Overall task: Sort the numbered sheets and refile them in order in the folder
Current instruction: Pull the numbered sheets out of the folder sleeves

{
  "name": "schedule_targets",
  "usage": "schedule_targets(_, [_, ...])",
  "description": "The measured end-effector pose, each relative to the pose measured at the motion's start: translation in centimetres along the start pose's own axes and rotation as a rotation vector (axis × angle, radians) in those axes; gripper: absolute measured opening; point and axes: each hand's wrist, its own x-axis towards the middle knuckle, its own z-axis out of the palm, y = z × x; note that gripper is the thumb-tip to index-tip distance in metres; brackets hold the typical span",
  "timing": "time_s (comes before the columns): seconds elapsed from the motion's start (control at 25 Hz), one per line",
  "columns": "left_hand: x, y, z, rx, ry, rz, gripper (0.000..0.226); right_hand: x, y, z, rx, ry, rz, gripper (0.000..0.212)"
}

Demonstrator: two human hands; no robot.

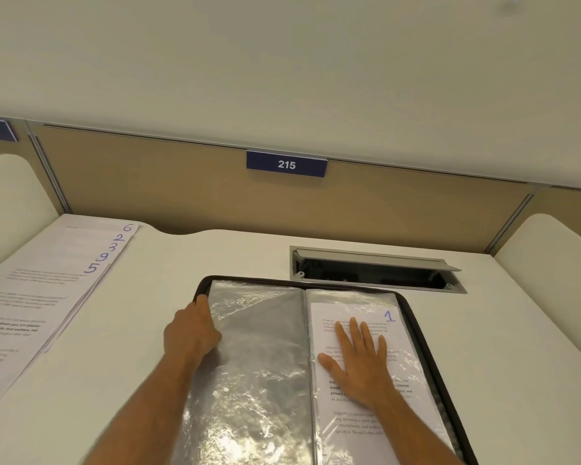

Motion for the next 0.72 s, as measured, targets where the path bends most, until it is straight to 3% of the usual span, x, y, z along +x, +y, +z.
schedule_targets(0.08, [0.7, 0.8, 0.7, 0.159, 0.106, 0.087, 0.052, 0.3, 0.0, -0.4, 0.029, 0.034, 0.023, 0.104])
schedule_targets(0.16, [1.1, 2.2, 1.3, 0.165, 0.183, 0.216, 0.052, 1.1, 0.1, -1.5, 0.045, 0.088, 0.032, 0.085])
schedule_targets(0.28, [0.7, 6.0, 2.6, 0.018, 0.142, 0.411, 0.053, 3.5, 0.4, -3.7, 0.016, 0.117, 0.035, 0.051])
schedule_targets(0.36, [0.0, 8.9, 3.7, -0.045, 0.071, 0.482, 0.054, 5.5, 0.6, -4.9, -0.007, 0.099, 0.039, 0.042])
schedule_targets(0.56, [-1.5, 12.9, 7.8, -0.041, -0.064, 0.473, 0.081, 9.9, 1.7, -6.2, 0.006, 0.088, 0.05, 0.048])
schedule_targets(0.72, [-1.9, 13.0, 9.7, 0.029, -0.034, 0.462, 0.095, 11.7, 2.1, -6.8, -0.053, 0.035, 0.055, 0.064])
